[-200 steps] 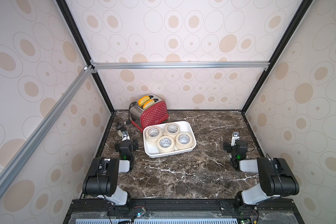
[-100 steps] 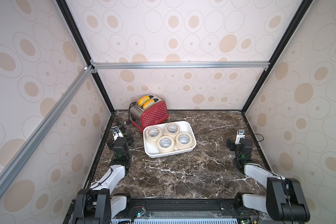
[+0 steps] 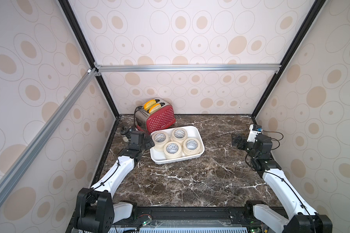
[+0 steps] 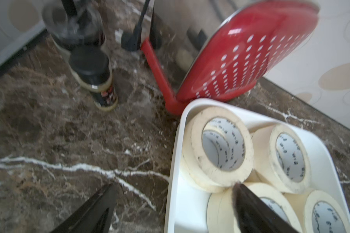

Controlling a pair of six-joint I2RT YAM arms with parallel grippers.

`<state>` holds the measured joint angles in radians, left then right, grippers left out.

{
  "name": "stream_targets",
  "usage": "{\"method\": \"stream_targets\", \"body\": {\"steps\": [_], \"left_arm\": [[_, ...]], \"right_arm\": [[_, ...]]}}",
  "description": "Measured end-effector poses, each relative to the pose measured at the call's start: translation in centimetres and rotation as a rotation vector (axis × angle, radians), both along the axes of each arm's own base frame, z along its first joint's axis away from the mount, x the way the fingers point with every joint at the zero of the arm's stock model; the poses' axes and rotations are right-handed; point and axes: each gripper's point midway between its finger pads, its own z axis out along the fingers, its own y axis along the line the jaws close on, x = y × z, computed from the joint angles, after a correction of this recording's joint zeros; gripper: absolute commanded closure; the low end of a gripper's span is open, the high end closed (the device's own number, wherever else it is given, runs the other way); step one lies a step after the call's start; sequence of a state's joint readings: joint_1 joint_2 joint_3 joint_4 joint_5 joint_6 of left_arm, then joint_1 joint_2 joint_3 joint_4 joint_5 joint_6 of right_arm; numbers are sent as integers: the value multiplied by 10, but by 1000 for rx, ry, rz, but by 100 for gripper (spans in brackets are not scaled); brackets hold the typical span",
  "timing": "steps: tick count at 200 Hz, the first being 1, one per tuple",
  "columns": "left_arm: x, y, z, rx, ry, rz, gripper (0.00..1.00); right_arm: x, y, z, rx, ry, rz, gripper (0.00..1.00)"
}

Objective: Take out the art tape in the storage box
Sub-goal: Move the storage box to the center of the board.

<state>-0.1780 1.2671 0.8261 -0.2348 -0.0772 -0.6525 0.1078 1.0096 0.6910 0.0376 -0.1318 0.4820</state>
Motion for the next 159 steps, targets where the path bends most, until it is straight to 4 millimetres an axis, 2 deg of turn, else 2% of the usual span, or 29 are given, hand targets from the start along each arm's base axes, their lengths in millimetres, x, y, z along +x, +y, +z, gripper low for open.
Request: {"method": "stream_targets", "body": {"steps": [16, 32, 55, 73, 84, 96, 138, 159], "left_arm": [[-5, -4, -19, -8, 72, -21, 22], [-7, -8, -40, -12, 140, -41, 35], [-10, -16, -72, -25, 239, -81, 45], [-11, -19, -87, -27, 284, -100, 53], [-11, -19, -92, -20, 299, -108, 60], [-9, -20, -94, -13, 302, -114, 59], [3, -25, -94, 10, 290, -149, 86], [5, -28, -93, 17, 281, -168, 95]], "right_arm": [[-7, 7, -4, 31, 34, 23, 0], [-12, 9, -4, 50, 47, 30, 0], [-18, 11, -4, 68, 63, 37, 0], [-22, 12, -7, 78, 83, 43, 0], [-24, 14, -8, 87, 90, 47, 0], [-25, 14, -7, 95, 91, 49, 0], [-29, 15, -6, 103, 96, 56, 0], [-30, 16, -8, 102, 108, 59, 0]]}}
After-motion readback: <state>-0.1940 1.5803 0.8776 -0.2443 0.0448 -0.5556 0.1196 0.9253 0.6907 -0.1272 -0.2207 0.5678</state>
